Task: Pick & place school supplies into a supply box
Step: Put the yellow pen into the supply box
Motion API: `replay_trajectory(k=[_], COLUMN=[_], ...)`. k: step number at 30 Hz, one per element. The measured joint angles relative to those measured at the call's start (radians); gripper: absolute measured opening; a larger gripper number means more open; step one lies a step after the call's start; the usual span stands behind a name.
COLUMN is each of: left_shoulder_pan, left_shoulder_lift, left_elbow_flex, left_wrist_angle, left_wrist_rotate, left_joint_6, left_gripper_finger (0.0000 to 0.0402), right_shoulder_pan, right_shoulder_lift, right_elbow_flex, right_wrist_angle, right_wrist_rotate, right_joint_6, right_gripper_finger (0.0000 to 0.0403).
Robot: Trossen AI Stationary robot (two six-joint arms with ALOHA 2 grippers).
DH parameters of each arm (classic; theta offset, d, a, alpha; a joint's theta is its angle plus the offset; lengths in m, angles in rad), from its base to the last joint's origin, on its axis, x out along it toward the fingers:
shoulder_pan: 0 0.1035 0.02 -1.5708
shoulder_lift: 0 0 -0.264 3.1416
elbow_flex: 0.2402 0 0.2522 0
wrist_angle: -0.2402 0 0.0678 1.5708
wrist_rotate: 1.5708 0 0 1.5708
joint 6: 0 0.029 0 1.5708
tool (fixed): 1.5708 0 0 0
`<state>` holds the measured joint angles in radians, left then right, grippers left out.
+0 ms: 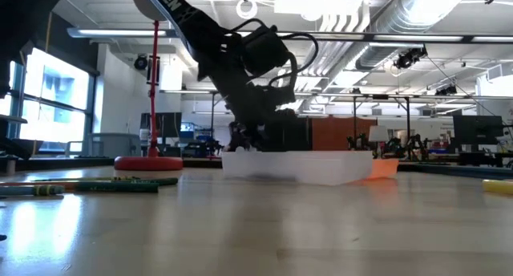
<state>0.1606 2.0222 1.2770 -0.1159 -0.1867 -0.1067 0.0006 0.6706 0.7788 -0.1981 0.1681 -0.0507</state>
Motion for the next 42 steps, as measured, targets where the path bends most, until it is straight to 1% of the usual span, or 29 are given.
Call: replay_trajectory(k=[3, 7, 12, 15, 18, 21, 23, 24, 27, 29, 31, 35, 38, 42], left_shoulder_pan=[-0.006, -0.012, -0.026, -0.038, -0.047, -0.057, -0.058, -0.065, -0.072, -0.084, -0.085, -0.09, -0.09, -0.09], left_shoulder_lift=[0.0, 0.0, -0.066, -0.126, -0.188, -0.236, -0.268, -0.277, -0.308, -0.32, -0.34, -0.382, -0.414, -0.438], left_elbow_flex=[0.0, 0.0, 0.002, 0.0, 0.0, 0.002, 0.0, 0.001, 0.0, 0.001, 0.0, 0.001, 0.001, 0.001], left_wrist_angle=[0.001, 0.001, -0.01, -0.03, -0.049, -0.047, -0.077, -0.065, -0.083, -0.074, -0.094, -0.118, -0.124, -0.125], left_wrist_rotate=[-0.024, -0.032, 0.053, 0.095, 0.092, 0.091, 0.09, 0.09, 0.088, 0.088, 0.088, 0.088, 0.089, 0.088], left_joint_6=[-0.03, -0.034, -0.059, -0.056, -0.047, -0.046, -0.046, -0.044, -0.029, -0.026, -0.026, -0.025, -0.025, -0.026], left_gripper_finger=[0.011, 0.011, 0.011, 0.011, 0.0111, 0.0111, 0.0111, 0.0111, 0.0111, 0.0111, 0.0111, 0.0111, 0.0111, 0.0111], right_shoulder_pan=[0.0, 0.016, 0.068, 0.102, 0.139, 0.184, 0.217, 0.235, 0.295, 0.337, 0.378, 0.438, 0.465, 0.498], right_shoulder_lift=[0.031, 0.077, 0.112, 0.109, 0.106, 0.108, 0.108, 0.109, 0.11, 0.109, 0.11, 0.112, 0.128, 0.2], right_elbow_flex=[-0.064, -0.167, -0.249, -0.267, -0.269, -0.27, -0.27, -0.275, -0.3, -0.335, -0.378, -0.46, -0.506, -0.537], right_wrist_angle=[-0.037, -0.023, -0.038, -0.049, -0.109, -0.195, -0.276, -0.285, -0.228, -0.229, -0.233, -0.211, -0.122, -0.057], right_wrist_rotate=[-0.014, -0.069, -0.081, -0.086, -0.125, -0.129, -0.151, -0.159, -0.231, -0.271, -0.262, -0.21, -0.197, -0.196], right_joint_6=[0.09, 0.182, 0.228, 0.226, 0.201, 0.22, 0.223, 0.223, 0.21, 0.194, 0.19, 0.183, 0.184, 0.178], right_gripper_finger=[0.0003, 0.002, 0.0057, 0.0078, 0.0092, 0.0098, 0.0099, 0.0098, 0.0093, 0.0089, 0.0086, 0.0083, 0.0083, 0.0083])
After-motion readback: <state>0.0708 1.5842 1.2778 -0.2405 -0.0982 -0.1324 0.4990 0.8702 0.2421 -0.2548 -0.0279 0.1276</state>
